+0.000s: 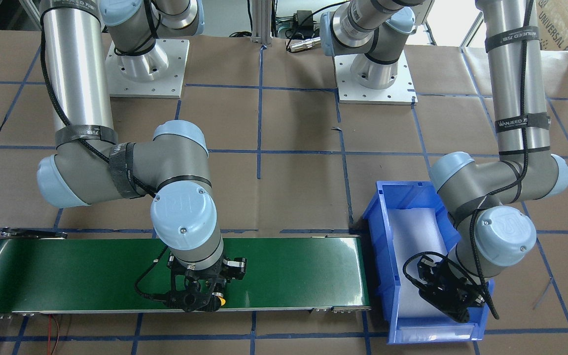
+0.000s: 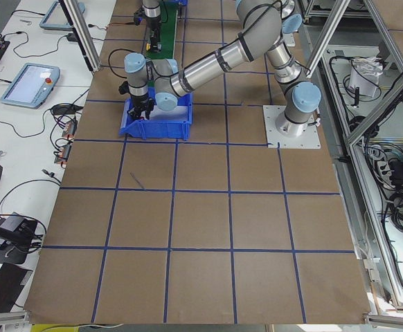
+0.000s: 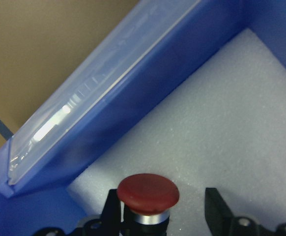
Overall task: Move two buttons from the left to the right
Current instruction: 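Grasp and lift the yellow button with right while left lifts the red one, then carry the yellow button toward the far bin while left sets red button on conveyor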
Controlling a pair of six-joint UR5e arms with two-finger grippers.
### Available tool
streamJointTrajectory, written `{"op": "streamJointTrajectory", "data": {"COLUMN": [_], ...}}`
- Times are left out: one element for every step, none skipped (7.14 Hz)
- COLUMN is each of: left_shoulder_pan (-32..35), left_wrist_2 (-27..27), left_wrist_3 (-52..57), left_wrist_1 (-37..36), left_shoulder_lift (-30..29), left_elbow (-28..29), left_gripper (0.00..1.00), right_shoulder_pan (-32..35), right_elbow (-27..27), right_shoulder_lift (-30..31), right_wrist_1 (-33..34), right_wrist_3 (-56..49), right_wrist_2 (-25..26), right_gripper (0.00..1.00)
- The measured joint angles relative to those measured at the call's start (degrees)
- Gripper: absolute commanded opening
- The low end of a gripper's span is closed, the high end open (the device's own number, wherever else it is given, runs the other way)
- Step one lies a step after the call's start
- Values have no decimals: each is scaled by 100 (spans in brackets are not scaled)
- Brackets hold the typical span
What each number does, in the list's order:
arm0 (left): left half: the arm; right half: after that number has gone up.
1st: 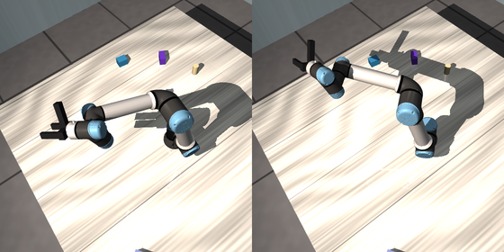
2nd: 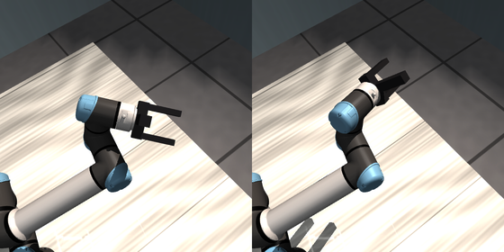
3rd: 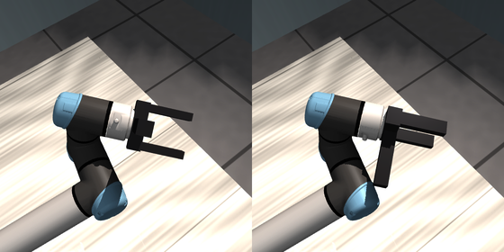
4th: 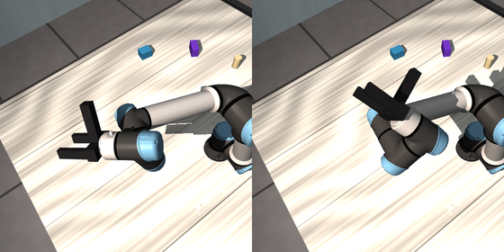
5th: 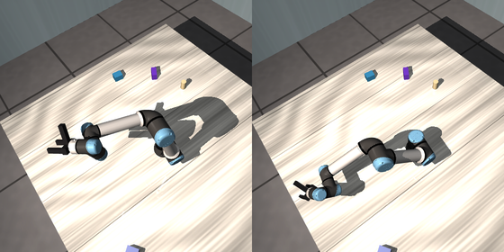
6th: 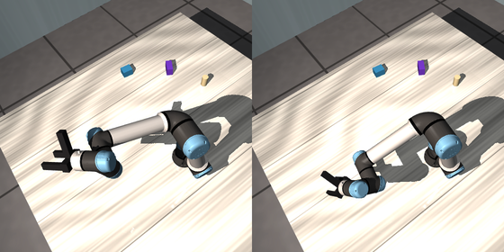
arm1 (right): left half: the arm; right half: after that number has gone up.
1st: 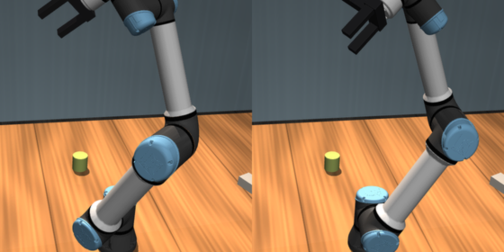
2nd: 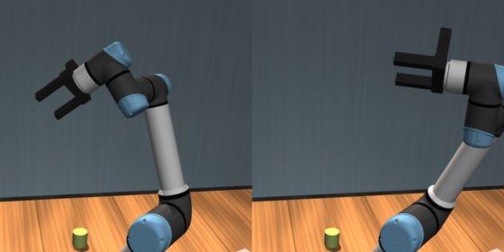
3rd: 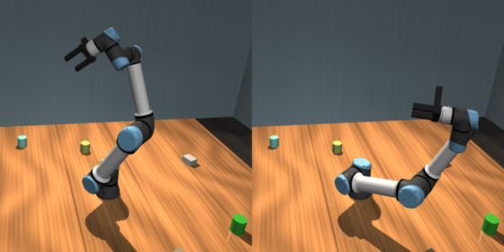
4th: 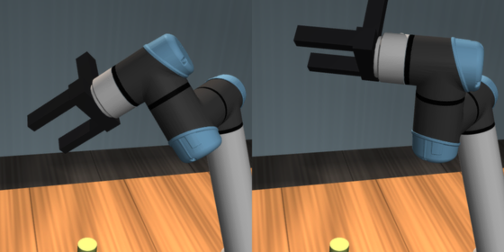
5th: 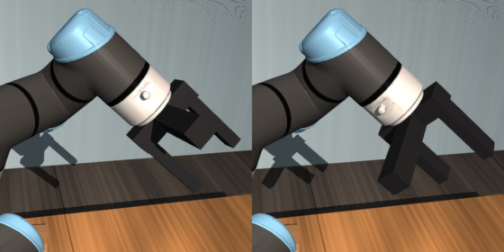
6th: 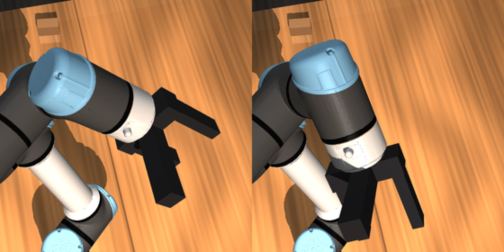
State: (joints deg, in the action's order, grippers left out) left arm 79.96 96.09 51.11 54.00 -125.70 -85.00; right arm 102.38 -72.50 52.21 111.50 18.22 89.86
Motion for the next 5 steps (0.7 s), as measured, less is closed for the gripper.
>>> {"op": "streamJointTrajectory", "data": {"left_shoulder_pan": [3, 7, 12, 14, 14], "left_wrist_2": [4, 5, 8, 12, 12], "left_wrist_3": [-66, -163, -285, -551, -861], "left_wrist_1": [32, 79, 147, 288, 486], "left_shoulder_lift": [57, 166, 304, 459, 626], "left_elbow": [57, 84, 91, 97, 105], "left_gripper": [35, 35, 33, 33, 32], "right_shoulder_pan": [-7, -11, -19, -55, -152], "right_elbow": [-3, -4, 4, 20, 34], "right_shoulder_lift": [0, 0, 5, 27, 92], "right_wrist_1": [2, 3, 3, -9, -61], "right_wrist_3": [-4, -25, -103, -270, -465], "right_wrist_2": [-2, 0, 17, 45, 64], "right_gripper": [16, 13, 13, 13, 13]}}
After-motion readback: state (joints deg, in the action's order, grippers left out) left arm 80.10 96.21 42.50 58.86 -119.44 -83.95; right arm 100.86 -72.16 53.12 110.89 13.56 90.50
